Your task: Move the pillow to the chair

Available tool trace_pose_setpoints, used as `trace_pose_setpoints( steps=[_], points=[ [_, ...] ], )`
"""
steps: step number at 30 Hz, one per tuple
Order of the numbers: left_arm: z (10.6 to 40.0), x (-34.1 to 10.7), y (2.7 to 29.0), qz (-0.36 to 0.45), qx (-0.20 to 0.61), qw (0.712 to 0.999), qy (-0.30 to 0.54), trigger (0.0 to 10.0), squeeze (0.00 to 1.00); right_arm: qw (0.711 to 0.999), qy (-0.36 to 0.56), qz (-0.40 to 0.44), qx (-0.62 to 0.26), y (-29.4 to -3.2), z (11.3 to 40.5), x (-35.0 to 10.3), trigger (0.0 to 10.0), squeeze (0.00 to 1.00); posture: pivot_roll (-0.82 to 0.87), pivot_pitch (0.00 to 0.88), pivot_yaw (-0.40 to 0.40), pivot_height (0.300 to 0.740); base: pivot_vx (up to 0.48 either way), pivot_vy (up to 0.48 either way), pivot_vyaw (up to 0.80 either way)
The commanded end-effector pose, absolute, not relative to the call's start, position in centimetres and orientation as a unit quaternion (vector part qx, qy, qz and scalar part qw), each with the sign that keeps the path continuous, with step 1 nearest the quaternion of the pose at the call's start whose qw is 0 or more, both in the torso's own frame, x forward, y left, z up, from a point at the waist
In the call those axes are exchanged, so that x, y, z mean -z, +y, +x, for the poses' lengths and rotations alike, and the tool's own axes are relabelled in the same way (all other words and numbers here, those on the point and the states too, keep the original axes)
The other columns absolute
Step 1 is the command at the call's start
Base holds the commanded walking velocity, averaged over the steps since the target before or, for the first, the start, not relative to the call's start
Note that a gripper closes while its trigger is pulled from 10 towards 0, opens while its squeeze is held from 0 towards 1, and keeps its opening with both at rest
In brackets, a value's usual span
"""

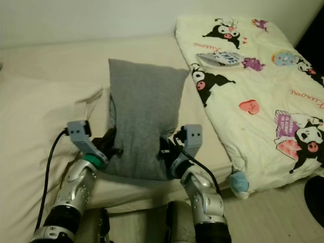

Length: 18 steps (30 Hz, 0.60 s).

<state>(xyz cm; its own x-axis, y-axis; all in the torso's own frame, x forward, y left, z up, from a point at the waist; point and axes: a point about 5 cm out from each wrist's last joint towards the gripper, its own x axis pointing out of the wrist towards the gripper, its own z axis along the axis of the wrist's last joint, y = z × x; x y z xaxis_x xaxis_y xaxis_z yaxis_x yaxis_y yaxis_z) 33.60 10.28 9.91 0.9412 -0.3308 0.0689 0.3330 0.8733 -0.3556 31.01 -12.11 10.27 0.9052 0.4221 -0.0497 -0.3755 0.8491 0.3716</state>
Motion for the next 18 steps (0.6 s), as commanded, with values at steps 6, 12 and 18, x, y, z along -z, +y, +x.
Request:
trace_pose_setpoints(
  steps=[6, 12, 18],
  points=[
    [33.3, -10.6, 8.2, -0.141, 0.195, 0.970, -0.010, 10.0, 0.00, 0.965, 0.044, 0.163, -0.200, -11.4, 30.8, -10.7, 10.0, 0.00, -0.01, 0.000, 0.060, 0.606, 0.000, 0.000, 0.00],
    [33.1, -11.2, 8.6, -0.130, 0.175, 0.976, -0.027, 10.0, 0.00, 0.969, 0.045, 0.165, -0.177, -11.5, 30.8, -10.1, 10.0, 0.00, 0.00, 0.000, 0.046, 0.625, 0.000, 0.000, 0.00],
    [33.1, -11.6, 8.7, -0.128, 0.164, 0.977, -0.041, 10.0, 0.00, 0.971, 0.043, 0.165, -0.170, -11.3, 30.8, -10.1, 10.0, 0.00, 0.00, 0.000, 0.054, 0.645, 0.000, 0.000, 0.00]
  ],
)
